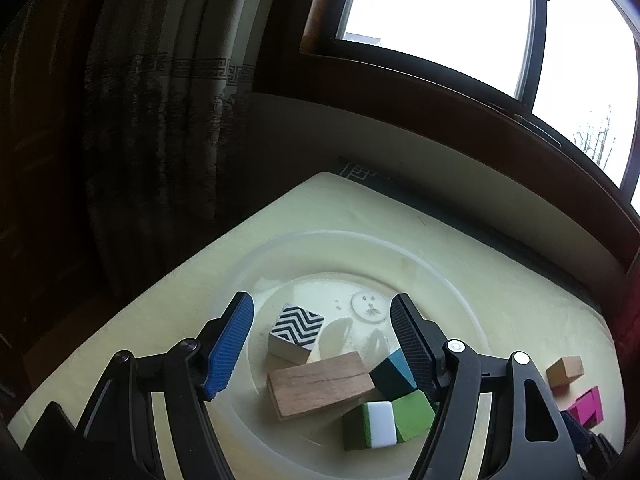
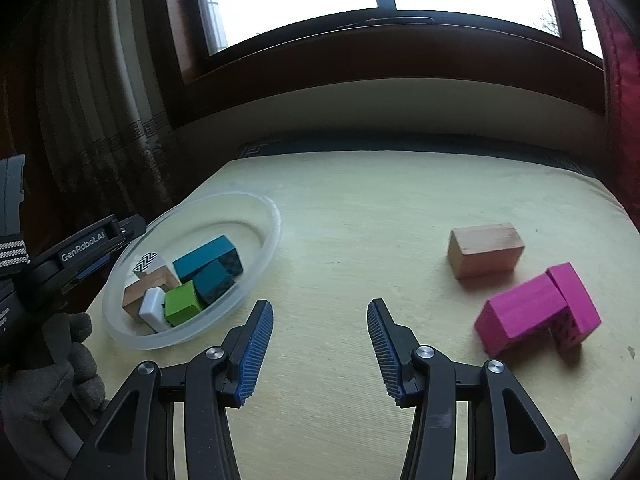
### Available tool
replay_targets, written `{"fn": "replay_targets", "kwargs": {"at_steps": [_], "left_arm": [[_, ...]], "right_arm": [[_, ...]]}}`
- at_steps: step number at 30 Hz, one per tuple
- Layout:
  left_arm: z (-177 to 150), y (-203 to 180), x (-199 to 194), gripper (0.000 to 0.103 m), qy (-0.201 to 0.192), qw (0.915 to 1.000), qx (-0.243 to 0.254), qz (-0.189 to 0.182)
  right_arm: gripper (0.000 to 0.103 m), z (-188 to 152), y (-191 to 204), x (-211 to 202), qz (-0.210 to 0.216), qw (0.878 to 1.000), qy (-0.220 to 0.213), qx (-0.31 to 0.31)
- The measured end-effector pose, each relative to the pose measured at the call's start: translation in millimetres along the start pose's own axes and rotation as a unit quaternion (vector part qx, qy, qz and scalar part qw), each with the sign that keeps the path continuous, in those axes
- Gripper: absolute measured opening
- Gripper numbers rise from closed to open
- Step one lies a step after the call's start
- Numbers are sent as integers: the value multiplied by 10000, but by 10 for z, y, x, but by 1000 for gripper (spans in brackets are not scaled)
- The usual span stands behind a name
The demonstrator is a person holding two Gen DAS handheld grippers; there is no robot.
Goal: Organize rigid objects
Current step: 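Move the right gripper to a magenta block and close on it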
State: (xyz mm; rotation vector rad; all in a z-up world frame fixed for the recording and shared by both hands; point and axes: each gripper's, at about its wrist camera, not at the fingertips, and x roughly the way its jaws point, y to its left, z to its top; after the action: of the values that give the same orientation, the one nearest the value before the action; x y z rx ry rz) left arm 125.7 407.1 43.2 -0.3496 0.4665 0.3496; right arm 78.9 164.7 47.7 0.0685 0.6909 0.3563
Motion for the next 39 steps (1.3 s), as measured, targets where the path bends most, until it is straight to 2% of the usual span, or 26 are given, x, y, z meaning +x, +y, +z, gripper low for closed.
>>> {"fn": "replay_targets", "kwargs": {"at_steps": [14,29,34,39], "left_arm": [[-47,-137,4,72,82,9995,251,-166],[-148,-363,-26,75,144,9975,621,-301],[-163,-423,-17,75,168,9968,711,-321],[-179,-470,-4,75,207,9960,785,-361]], "right_arm": [[52,-31,-285,-207,-369,9988,-248,201],[52,-88,-905,-493,-983,9916,-450,706],[52,-120,-1165,-552,-1265,9872,-413,879],[52,-172,-1323,-502,-1458,9854,-158,868]]}}
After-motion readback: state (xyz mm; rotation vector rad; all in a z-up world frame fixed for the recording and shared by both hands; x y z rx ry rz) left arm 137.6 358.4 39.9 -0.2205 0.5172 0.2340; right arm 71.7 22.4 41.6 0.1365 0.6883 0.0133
